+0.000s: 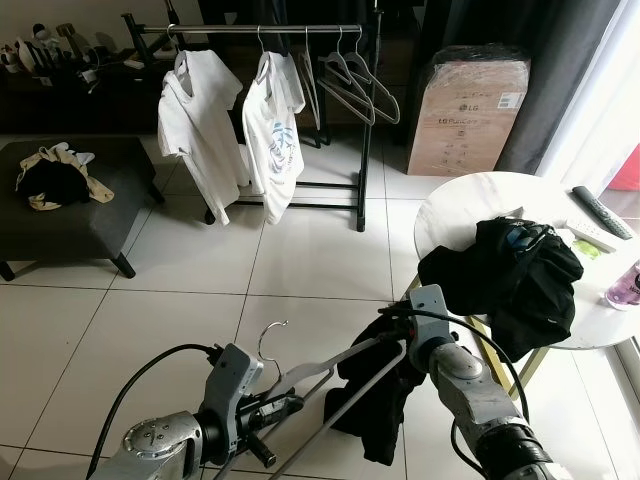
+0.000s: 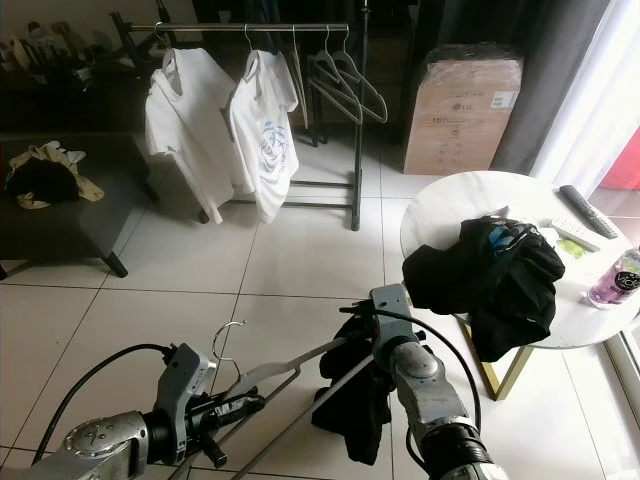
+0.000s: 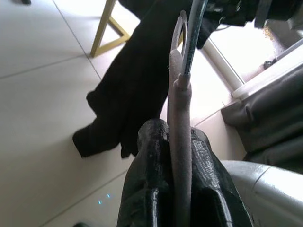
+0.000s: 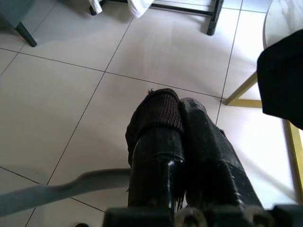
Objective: Hang hanger
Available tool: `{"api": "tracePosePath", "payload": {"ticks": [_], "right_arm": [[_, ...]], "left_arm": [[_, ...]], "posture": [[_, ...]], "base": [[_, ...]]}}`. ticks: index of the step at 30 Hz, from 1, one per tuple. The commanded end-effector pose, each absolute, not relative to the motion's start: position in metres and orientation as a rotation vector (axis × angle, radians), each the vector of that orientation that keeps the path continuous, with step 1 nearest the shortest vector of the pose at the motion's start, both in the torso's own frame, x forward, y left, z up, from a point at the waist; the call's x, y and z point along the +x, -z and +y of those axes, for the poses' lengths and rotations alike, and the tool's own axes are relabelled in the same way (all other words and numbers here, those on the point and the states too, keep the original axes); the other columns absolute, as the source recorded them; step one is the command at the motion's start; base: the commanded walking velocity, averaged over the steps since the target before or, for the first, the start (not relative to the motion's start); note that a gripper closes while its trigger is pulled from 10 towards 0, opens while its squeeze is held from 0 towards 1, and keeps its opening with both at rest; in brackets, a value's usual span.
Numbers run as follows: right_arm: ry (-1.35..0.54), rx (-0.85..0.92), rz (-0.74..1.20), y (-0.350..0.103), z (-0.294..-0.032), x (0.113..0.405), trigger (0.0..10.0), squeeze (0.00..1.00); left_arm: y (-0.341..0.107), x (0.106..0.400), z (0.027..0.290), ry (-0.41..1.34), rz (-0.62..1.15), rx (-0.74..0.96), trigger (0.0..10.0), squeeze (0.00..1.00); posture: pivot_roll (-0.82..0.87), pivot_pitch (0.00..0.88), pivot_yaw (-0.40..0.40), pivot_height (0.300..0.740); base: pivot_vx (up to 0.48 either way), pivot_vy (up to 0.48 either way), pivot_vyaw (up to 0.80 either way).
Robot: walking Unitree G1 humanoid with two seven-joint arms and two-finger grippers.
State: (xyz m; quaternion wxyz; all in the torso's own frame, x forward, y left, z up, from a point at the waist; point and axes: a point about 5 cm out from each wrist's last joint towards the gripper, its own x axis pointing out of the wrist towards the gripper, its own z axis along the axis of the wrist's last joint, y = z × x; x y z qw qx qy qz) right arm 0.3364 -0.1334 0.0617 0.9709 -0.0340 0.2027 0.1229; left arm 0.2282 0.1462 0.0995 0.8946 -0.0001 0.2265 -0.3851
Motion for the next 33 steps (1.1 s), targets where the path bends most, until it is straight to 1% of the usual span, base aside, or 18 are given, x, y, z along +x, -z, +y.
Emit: {"api": "tracePosePath", "payload": {"ticks": [1,8,10,13,16,22,28,33], "right_arm": [[-0.242,-0.06,0.387,-0.065,-0.134,0.339,10.0,0.0],[-0.221,-0.066,0.393,-0.064,-0.138,0.34,10.0,0.0],[-0.201,-0.073,0.399,-0.064,-0.142,0.341,10.0,0.0],[-0.19,-0.074,0.404,-0.063,-0.144,0.342,10.0,0.0],[-0.19,-0.073,0.403,-0.064,-0.144,0.342,10.0,0.0],[-0.212,-0.068,0.398,-0.065,-0.141,0.343,10.0,0.0],[-0.252,-0.063,0.392,-0.068,-0.137,0.344,10.0,0.0],[-0.268,-0.061,0.397,-0.068,-0.134,0.344,10.0,0.0]], "left_arm": [[-0.094,0.225,0.151,0.77,0.512,0.026,10.0,0.0],[-0.09,0.228,0.157,0.702,0.542,0.088,10.0,0.0],[-0.091,0.231,0.159,0.668,0.531,0.112,10.0,0.0],[-0.091,0.235,0.161,0.622,0.519,0.124,10.0,0.0],[-0.091,0.236,0.16,0.617,0.516,0.121,10.0,0.0],[-0.089,0.232,0.153,0.695,0.538,0.087,10.0,0.0],[-0.092,0.221,0.154,0.871,0.584,0.07,10.0,0.0],[-0.092,0.225,0.153,0.903,0.577,0.083,10.0,0.0]], "posture": [[0.02,0.173,0.007,0.74],[0.02,0.175,0.009,0.74],[0.03,0.175,0.009,0.74],[0.03,0.176,0.01,0.74],[0.03,0.175,0.01,0.74],[0.02,0.177,0.011,0.74],[0.02,0.179,0.01,0.74],[0.02,0.178,0.009,0.74]], "base": [[0.0,0.0,0.0],[0.0,0.0,0.0],[0.0,0.0,0.0],[0.0,0.0,0.0],[0.0,0.0,0.0],[0.0,0.0,0.0],[0.0,0.0,0.0],[0.0,0.0,0.0]]}}
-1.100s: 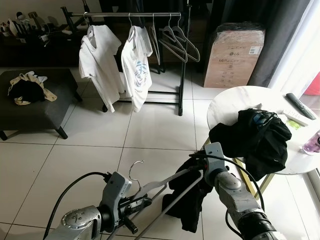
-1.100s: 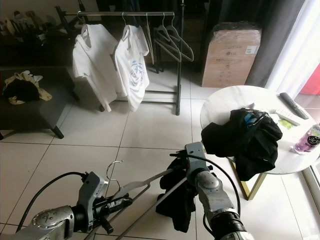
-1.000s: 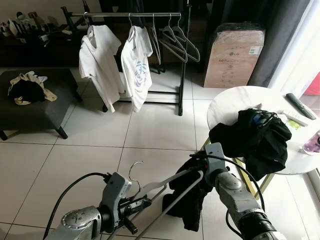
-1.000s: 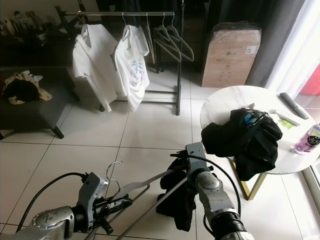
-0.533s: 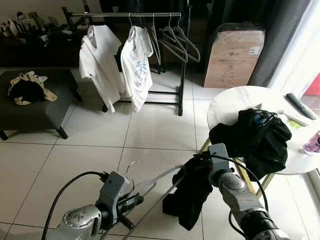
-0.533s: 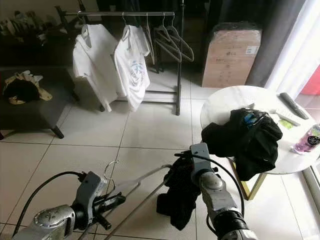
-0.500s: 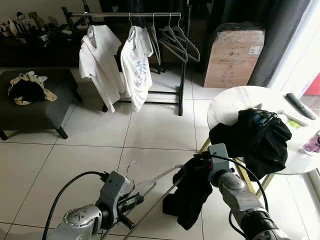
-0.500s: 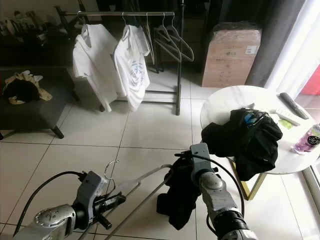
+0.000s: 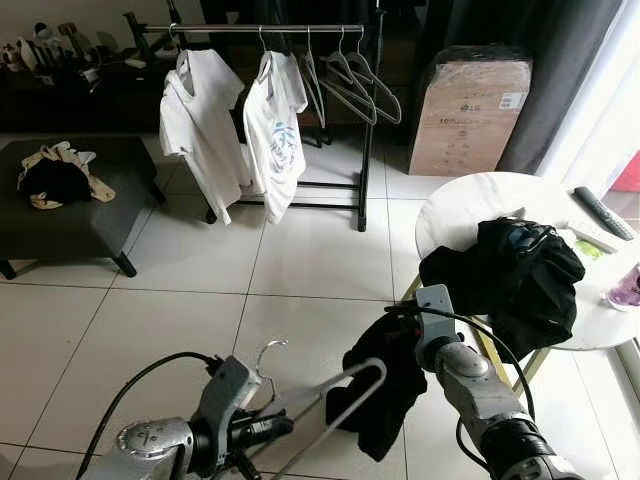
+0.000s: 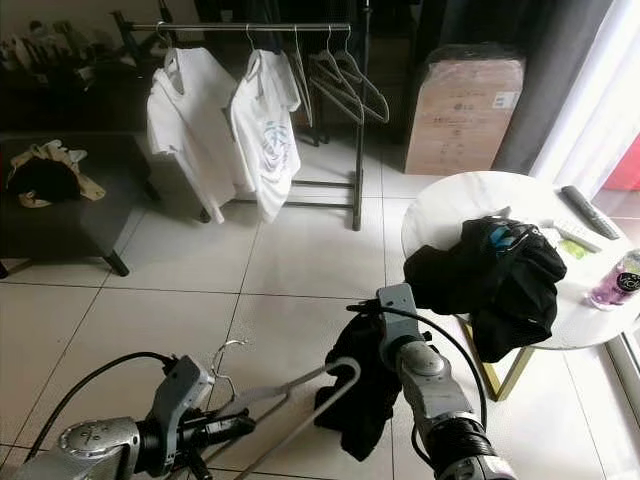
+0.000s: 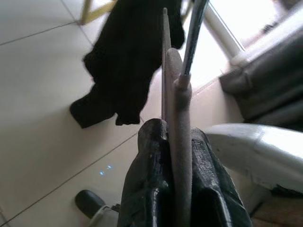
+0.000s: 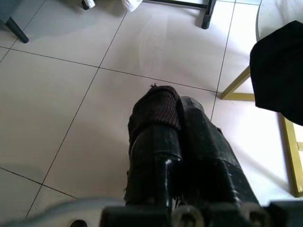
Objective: Hang hanger
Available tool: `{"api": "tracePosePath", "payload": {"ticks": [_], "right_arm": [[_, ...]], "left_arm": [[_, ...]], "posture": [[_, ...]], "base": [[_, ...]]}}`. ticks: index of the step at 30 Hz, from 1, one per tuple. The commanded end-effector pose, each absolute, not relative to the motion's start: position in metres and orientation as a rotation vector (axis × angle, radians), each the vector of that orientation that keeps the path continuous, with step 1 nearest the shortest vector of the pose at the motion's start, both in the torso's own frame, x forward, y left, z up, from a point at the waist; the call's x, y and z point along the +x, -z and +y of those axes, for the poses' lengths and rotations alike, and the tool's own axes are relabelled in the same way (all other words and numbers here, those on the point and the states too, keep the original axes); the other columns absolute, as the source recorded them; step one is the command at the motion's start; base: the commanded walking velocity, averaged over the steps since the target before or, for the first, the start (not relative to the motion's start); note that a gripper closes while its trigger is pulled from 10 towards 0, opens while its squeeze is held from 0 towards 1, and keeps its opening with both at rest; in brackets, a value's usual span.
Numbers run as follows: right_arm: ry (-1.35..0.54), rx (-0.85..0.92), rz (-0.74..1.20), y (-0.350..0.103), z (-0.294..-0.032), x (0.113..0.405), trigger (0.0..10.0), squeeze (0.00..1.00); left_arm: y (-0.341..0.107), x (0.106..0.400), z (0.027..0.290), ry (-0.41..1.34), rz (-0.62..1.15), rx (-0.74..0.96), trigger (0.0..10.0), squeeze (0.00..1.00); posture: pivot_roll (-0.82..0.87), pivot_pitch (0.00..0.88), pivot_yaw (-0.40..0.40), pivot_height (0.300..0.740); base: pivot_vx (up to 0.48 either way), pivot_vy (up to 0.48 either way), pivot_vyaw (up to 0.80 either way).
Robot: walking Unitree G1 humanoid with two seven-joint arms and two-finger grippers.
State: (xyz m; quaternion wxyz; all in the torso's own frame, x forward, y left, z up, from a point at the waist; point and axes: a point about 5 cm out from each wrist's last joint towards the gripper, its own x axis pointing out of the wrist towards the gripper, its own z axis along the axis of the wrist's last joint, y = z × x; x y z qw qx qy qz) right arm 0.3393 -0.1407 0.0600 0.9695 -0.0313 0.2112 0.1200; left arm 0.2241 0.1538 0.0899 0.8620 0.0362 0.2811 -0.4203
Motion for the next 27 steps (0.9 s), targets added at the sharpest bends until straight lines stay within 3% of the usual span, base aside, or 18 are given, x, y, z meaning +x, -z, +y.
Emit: {"api": "tracePosePath", "payload": {"ticks": [1,16,23,27], "right_arm": [[-0.277,-0.059,0.397,-0.068,-0.133,0.343,10.0,0.0],[-0.295,-0.049,0.405,-0.067,-0.13,0.341,10.0,0.0],[-0.309,-0.051,0.417,-0.066,-0.13,0.34,10.0,0.0],[-0.375,-0.054,0.429,-0.068,-0.125,0.338,10.0,0.0]], "left_arm": [[-0.093,0.233,0.152,0.87,0.545,0.09,10.0,0.0],[-0.097,0.251,0.142,0.81,0.443,0.036,10.0,0.0],[-0.095,0.265,0.144,0.684,0.399,0.074,10.0,0.0],[-0.092,0.259,0.138,0.74,0.425,0.055,10.0,0.0]], "posture": [[0.02,0.178,0.009,0.74],[0.02,0.187,0.009,0.74],[0.01,0.188,0.011,0.74],[0.01,0.179,0.011,0.74]], "base": [[0.0,0.0,0.0],[0.0,0.0,0.0],[0.0,0.0,0.0],[0.0,0.0,0.0]]}}
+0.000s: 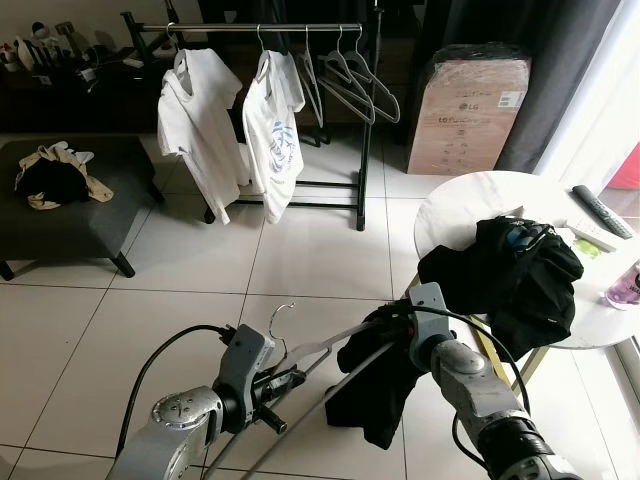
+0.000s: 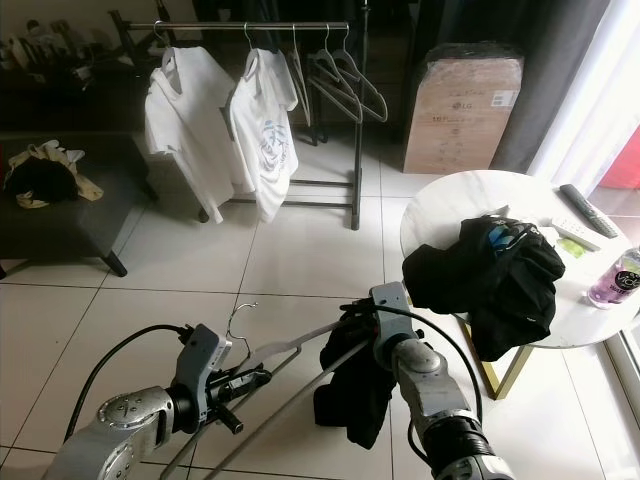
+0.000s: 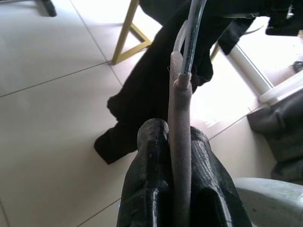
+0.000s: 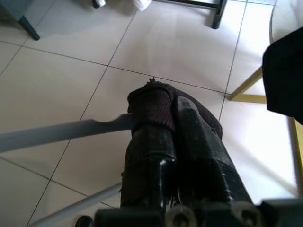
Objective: Hang hanger
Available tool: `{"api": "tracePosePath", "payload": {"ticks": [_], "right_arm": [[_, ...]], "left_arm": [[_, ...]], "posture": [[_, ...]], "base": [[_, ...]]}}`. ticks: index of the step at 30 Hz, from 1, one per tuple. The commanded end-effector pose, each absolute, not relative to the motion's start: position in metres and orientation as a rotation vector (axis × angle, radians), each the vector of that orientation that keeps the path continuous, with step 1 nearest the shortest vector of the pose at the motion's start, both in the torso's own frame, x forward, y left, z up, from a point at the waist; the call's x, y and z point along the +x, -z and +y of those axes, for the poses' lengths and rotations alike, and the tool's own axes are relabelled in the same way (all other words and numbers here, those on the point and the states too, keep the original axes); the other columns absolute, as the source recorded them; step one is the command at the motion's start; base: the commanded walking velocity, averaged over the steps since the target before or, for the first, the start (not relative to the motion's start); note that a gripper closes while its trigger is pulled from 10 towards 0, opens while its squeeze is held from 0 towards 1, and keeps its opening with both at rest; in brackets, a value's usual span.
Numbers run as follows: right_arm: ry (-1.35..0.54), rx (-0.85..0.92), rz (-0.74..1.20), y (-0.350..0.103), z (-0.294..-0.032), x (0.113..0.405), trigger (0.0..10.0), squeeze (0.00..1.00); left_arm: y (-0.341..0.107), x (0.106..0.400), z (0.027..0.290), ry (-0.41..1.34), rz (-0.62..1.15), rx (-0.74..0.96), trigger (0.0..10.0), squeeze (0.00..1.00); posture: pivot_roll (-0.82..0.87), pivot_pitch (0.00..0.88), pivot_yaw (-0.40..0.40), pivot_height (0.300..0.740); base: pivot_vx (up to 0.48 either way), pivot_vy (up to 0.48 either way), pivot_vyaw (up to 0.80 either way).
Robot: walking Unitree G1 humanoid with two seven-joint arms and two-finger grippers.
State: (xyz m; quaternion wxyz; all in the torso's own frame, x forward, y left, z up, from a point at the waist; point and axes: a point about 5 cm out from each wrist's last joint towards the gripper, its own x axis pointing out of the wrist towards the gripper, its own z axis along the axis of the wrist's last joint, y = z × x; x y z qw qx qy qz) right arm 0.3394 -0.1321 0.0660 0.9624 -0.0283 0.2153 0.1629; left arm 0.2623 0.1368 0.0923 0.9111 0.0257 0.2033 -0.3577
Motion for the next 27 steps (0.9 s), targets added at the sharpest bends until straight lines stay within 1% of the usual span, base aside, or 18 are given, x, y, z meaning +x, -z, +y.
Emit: {"api": "tracePosePath", "payload": {"ticks": [1,4,6,11,17,24,27], "right_arm": [[-0.389,-0.061,0.433,-0.068,-0.125,0.337,10.0,0.0],[-0.421,-0.118,0.455,-0.067,-0.125,0.335,10.0,0.0],[-0.39,-0.13,0.454,-0.067,-0.13,0.336,10.0,0.0],[-0.28,-0.101,0.434,-0.072,-0.138,0.341,10.0,0.0],[-0.262,-0.081,0.426,-0.075,-0.136,0.343,10.0,0.0],[-0.217,-0.087,0.439,-0.073,-0.139,0.343,10.0,0.0],[-0.249,-0.068,0.446,-0.072,-0.136,0.341,10.0,0.0]], "left_arm": [[-0.092,0.258,0.137,0.755,0.431,0.054,10.0,0.0],[-0.088,0.255,0.138,0.773,0.448,0.082,10.0,0.0],[-0.088,0.255,0.14,0.762,0.455,0.088,10.0,0.0],[-0.087,0.252,0.146,0.731,0.469,0.107,10.0,0.0],[-0.083,0.256,0.148,0.653,0.482,0.118,10.0,0.0],[-0.084,0.256,0.143,0.661,0.475,0.107,10.0,0.0],[-0.083,0.253,0.14,0.692,0.484,0.101,10.0,0.0]], "posture": [[0.01,0.179,0.011,0.74],[0.01,0.172,0.011,0.74],[0.01,0.169,0.011,0.74],[0.02,0.158,0.012,0.74],[0.02,0.151,0.01,0.74],[0.02,0.156,0.01,0.74],[0.02,0.156,0.01,0.74]], "base": [[0.0,0.0,0.0],[0.0,0.0,0.0],[0.0,0.0,0.0],[0.0,0.0,0.0],[0.0,0.0,0.0],[0.0,0.0,0.0],[0.0,0.0,0.0]]}}
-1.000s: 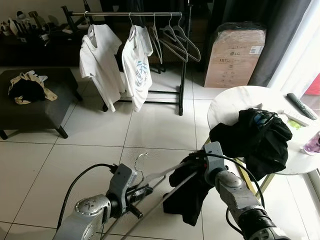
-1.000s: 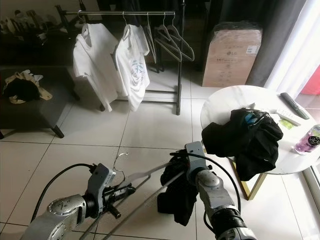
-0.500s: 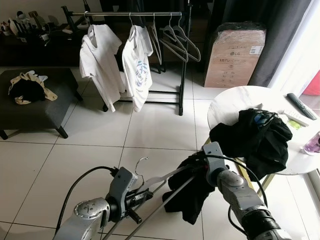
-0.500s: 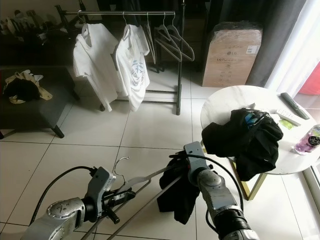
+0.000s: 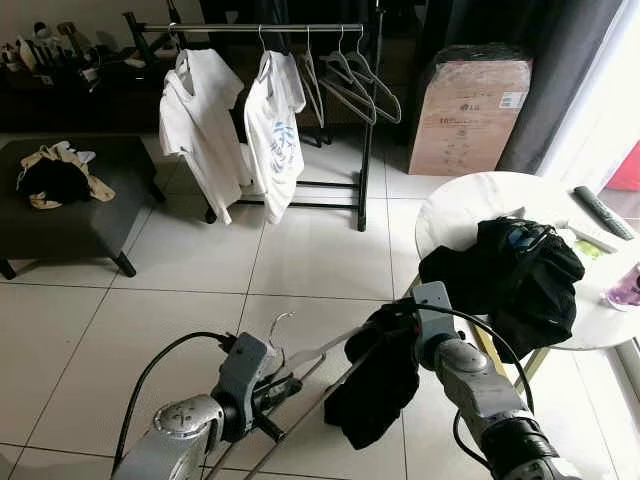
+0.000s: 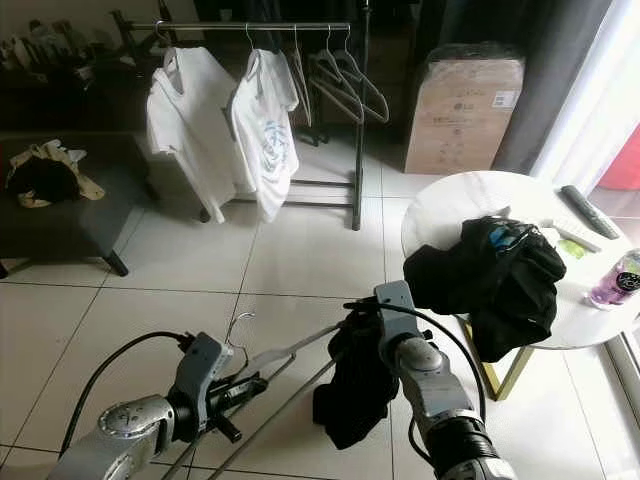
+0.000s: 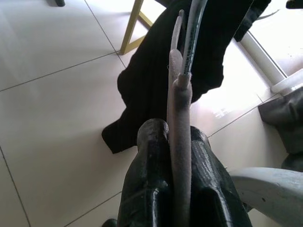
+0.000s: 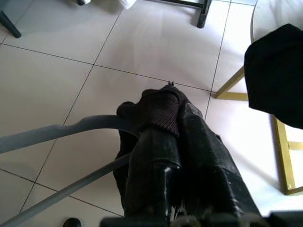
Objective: Hang hanger
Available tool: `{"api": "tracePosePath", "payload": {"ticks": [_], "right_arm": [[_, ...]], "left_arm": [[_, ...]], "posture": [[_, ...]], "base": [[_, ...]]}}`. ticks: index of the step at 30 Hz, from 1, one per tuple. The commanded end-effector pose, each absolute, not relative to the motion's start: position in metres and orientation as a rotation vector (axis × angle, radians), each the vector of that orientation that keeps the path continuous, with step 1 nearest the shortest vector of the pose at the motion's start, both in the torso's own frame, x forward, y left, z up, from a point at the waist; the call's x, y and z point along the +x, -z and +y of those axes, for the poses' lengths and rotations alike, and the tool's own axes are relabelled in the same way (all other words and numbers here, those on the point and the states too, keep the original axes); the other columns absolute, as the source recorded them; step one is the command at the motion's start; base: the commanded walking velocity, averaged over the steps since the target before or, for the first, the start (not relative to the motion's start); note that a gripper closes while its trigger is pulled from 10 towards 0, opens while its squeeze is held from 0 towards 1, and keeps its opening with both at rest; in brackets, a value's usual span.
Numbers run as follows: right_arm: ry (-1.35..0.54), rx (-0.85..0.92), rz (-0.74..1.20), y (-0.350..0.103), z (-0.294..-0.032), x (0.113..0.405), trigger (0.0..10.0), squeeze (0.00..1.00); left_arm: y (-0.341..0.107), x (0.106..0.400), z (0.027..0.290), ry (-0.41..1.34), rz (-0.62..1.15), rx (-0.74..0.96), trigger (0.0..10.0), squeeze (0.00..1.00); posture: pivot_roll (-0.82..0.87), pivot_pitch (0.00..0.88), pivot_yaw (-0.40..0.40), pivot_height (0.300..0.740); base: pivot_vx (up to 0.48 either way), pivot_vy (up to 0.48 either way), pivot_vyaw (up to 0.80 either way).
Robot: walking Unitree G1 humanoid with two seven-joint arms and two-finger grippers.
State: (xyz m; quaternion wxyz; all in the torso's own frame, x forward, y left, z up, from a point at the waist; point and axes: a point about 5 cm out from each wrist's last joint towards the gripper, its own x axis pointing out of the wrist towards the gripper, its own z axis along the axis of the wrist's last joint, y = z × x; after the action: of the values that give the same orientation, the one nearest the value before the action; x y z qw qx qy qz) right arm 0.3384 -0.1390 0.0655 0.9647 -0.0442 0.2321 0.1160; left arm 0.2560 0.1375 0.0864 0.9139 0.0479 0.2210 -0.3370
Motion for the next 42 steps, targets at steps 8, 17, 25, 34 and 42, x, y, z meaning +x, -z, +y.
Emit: {"api": "tracePosePath", "payload": {"ticks": [8,17,25,34,42], "right_arm": [[-0.531,-0.117,0.448,-0.081,-0.113,0.329,10.0,0.0],[-0.512,-0.144,0.5,-0.077,-0.123,0.324,10.0,0.0],[-0.177,-0.116,0.521,-0.069,-0.155,0.334,10.0,0.0],[-0.227,-0.083,0.547,-0.066,-0.145,0.332,10.0,0.0],[-0.44,-0.04,0.476,-0.085,-0.128,0.323,10.0,0.0]], "left_arm": [[-0.082,0.248,0.142,0.792,0.531,0.081,10.0,0.0],[-0.095,0.272,0.144,0.603,0.4,0.105,10.0,0.0],[-0.105,0.264,0.14,0.633,0.38,0.132,10.0,0.0],[-0.105,0.262,0.138,0.624,0.389,0.156,10.0,0.0],[-0.1,0.26,0.136,0.646,0.448,0.122,10.0,0.0]], "posture": [[0.02,0.156,0.009,0.74],[0.01,0.154,0.008,0.74],[0.02,0.156,0.008,0.74],[0.02,0.156,0.007,0.74],[0.02,0.156,0.008,0.74]], "base": [[0.0,0.0,0.0],[0.0,0.0,0.0],[0.0,0.0,0.0],[0.0,0.0,0.0],[0.0,0.0,0.0]]}}
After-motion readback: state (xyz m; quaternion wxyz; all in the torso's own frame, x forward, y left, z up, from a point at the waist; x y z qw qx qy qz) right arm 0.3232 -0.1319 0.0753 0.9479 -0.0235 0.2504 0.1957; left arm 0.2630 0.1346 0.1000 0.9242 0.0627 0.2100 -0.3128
